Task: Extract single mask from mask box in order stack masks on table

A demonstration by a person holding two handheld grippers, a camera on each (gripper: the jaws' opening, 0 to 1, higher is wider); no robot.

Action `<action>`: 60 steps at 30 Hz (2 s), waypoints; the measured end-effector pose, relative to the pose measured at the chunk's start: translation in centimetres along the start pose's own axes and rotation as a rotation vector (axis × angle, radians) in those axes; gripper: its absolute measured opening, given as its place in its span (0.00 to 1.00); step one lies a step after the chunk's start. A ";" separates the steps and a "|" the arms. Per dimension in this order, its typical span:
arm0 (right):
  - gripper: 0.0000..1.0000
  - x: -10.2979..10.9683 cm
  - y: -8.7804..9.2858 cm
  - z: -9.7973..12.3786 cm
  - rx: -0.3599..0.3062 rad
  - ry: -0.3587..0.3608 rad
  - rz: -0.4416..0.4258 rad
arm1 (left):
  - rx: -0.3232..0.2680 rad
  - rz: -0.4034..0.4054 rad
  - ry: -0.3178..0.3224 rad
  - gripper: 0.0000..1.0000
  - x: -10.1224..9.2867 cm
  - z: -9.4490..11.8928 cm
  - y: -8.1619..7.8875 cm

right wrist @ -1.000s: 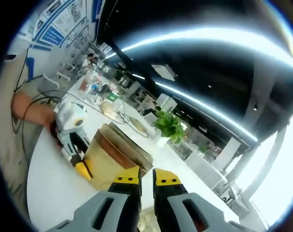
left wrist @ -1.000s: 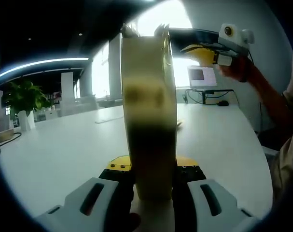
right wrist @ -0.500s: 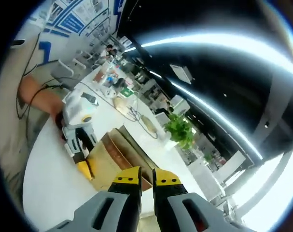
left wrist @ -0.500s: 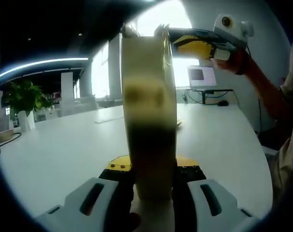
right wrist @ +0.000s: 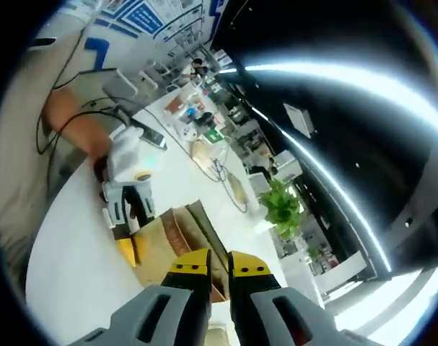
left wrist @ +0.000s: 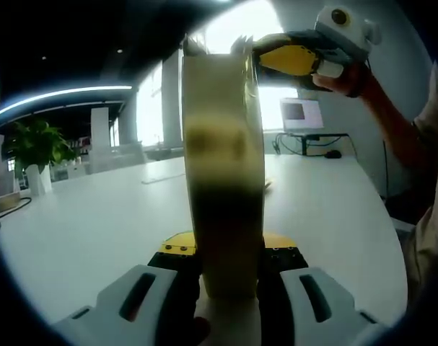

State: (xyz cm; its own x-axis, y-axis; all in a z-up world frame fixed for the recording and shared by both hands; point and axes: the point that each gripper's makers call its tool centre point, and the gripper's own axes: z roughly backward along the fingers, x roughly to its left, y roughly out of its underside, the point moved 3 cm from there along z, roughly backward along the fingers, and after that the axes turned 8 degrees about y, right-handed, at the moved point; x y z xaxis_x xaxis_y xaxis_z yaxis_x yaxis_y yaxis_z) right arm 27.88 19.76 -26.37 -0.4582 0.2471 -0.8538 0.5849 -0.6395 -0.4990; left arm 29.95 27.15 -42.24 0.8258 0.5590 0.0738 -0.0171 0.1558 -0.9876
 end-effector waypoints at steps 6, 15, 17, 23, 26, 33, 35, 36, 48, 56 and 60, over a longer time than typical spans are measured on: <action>0.05 0.8 -0.5 -0.8 0.010 -0.065 0.103 | 0.000 0.000 0.001 0.20 0.1 0.0 0.0; 0.04 1.8 -1.3 -1.9 0.015 -0.147 0.228 | 0.001 -0.001 0.000 0.20 0.0 0.0 0.0; 0.04 1.9 -1.4 -2.0 0.017 -0.154 0.233 | 0.001 -0.001 0.001 0.20 0.0 0.0 0.0; 0.04 2.4 -1.5 -2.2 0.023 -0.194 0.262 | 0.002 -0.002 0.001 0.20 0.1 0.0 0.0; 0.03 2.5 -1.3 -2.3 0.038 -0.207 0.279 | 0.002 -0.002 0.001 0.20 0.1 0.0 0.0; 0.00 2.3 -1.3 -2.4 0.064 -0.251 0.285 | 0.002 0.000 0.003 0.20 0.0 0.0 0.0; 0.00 2.3 -1.2 -2.2 0.083 -0.284 0.279 | 0.002 -0.001 0.003 0.20 0.0 0.0 0.0; 0.00 2.3 -1.3 -2.2 0.086 -0.293 0.285 | 0.002 0.000 0.003 0.20 0.0 0.0 0.0; 0.00 2.4 -0.6 -3.6 0.195 -0.468 0.266 | 0.002 0.001 0.005 0.20 0.2 -0.1 0.1; 0.00 2.4 0.0 -4.1 0.230 -0.523 0.216 | 0.002 0.001 0.005 0.20 0.2 -0.1 0.0; 0.00 2.2 0.3 -4.2 0.248 -0.513 0.159 | 0.002 0.001 0.006 0.20 0.0 -0.2 0.0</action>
State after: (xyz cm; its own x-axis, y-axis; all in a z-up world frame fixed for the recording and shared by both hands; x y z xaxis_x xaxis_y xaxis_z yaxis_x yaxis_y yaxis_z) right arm 29.88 23.13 -28.99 -0.6789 -0.2102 -0.7035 0.5273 -0.8063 -0.2679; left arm 30.06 27.04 -42.23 0.8289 0.5547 0.0721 -0.0190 0.1568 -0.9874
